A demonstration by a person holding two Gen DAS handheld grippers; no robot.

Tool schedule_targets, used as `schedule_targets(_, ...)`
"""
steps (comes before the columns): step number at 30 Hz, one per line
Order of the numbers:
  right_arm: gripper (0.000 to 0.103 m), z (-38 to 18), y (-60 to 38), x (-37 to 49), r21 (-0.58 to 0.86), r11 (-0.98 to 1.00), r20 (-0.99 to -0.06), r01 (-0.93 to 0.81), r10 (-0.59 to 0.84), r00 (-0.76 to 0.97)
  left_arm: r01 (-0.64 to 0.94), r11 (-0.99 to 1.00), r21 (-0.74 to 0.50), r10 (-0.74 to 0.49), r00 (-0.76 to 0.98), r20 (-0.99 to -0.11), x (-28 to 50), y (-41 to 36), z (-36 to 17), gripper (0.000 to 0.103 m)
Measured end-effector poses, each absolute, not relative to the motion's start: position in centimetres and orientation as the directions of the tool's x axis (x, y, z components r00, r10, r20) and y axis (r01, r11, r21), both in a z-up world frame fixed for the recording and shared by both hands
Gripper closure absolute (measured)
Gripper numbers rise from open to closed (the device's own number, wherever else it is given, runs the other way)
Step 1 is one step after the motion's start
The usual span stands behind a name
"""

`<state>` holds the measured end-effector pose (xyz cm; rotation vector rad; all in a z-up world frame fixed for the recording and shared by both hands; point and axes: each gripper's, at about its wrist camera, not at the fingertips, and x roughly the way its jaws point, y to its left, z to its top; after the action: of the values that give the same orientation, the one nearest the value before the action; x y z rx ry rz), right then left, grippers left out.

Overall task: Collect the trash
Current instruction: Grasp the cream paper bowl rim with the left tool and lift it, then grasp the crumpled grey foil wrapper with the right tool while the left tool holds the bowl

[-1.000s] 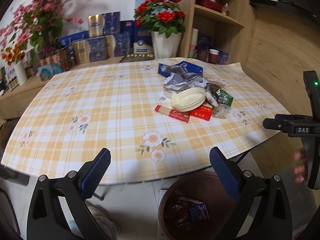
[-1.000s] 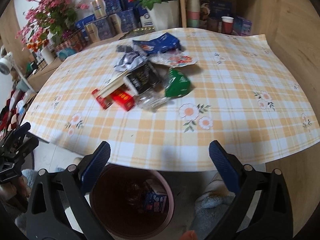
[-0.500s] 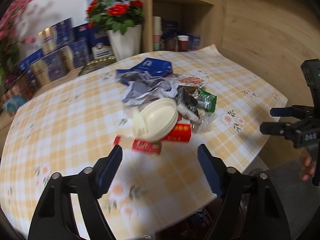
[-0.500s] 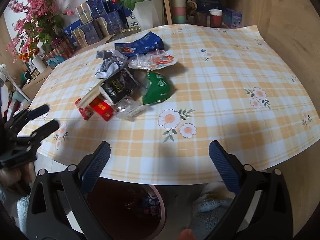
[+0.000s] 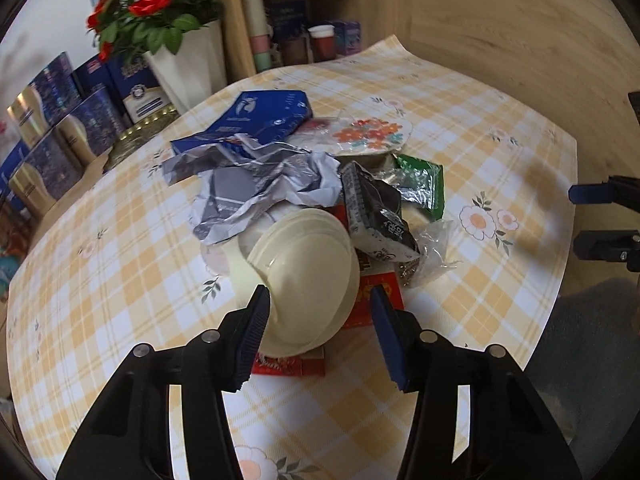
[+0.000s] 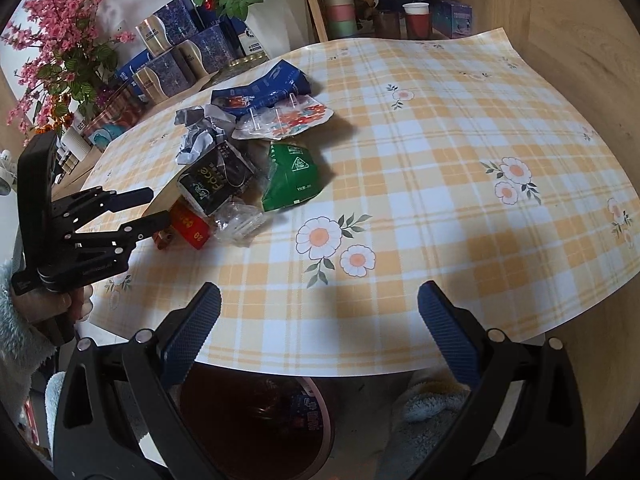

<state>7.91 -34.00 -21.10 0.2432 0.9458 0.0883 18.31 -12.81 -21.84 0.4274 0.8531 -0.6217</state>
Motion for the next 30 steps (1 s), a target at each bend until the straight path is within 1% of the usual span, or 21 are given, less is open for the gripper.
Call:
schedule_targets(1, 0.006, -21.1, -34.0, 7.9, 0.247, 0.968, -0.791, 0.032, 0.183, 0.584, 0.663, 0.740, 0.113, -0.325, 0.499, -0.803, 18.4, -13.1, -22.0, 0.054)
schedule_targets(4, 0.006, -21.1, -34.0, 8.0, 0.254, 0.967, -0.789, 0.028, 0.190, 0.584, 0.673, 0.728, 0.130, -0.319, 0.501, -0.805, 18.5, -13.6, -22.4, 0.073)
schedule_targets(5, 0.006, -21.0, -33.9, 8.0, 0.254, 0.967, -0.789, 0.024, 0.192, 0.583, 0.674, 0.728, 0.127, -0.318, 0.495, -0.808, 18.6, -13.6, -22.4, 0.084)
schedule_targets(7, 0.006, -21.0, -33.7, 8.0, 0.249, 0.968, -0.790, 0.018, 0.193, 0.582, 0.670, 0.732, 0.121, -0.319, 0.495, -0.808, 18.7, -13.5, -22.1, 0.086)
schedule_targets(11, 0.006, -20.6, -33.6, 7.9, 0.242, 0.970, -0.789, 0.009, 0.192, 0.584, 0.656, 0.754, 0.028, -0.387, 0.478, -0.789, 18.8, -11.7, -20.5, 0.091)
schedule_targets(12, 0.006, -20.5, -33.6, 7.9, 0.242, 0.970, -0.788, 0.008, 0.192, 0.585, 0.634, 0.773, -0.040, -0.423, 0.467, -0.777, 19.1, -10.5, -19.7, 0.092)
schedule_targets(14, 0.006, -20.3, -33.5, 7.9, 0.244, 0.970, -0.785, 0.007, 0.193, 0.588, 0.594, 0.794, -0.132, -0.469, 0.460, -0.754, 19.4, -8.8, -18.7, 0.092)
schedule_targets(16, 0.006, -20.2, -33.3, 7.9, 0.249, 0.969, -0.783, 0.005, 0.198, 0.589, 0.523, 0.806, -0.277, -0.539, 0.454, -0.710, 20.0, -5.9, -17.6, 0.092)
schedule_targets(20, 0.006, -20.0, -32.9, 7.9, 0.257, 0.966, -0.781, 0.002, 0.206, 0.589, 0.422, 0.800, -0.427, -0.597, 0.484, -0.640, 20.3, -2.0, -16.1, 0.092)
schedule_targets(23, 0.006, -19.9, -32.5, 7.9, 0.254, 0.967, -0.781, -0.002, 0.206, 0.590, 0.390, 0.795, -0.465, -0.607, 0.510, -0.610, 20.0, -0.3, -15.0, 0.092)
schedule_targets(30, 0.006, -19.3, -31.8, 8.5, 0.222, 0.975, -0.785, -0.024, 0.193, 0.588, 0.396, 0.807, -0.438, -0.590, 0.549, -0.592, 18.4, 1.1, -13.4, 0.092)
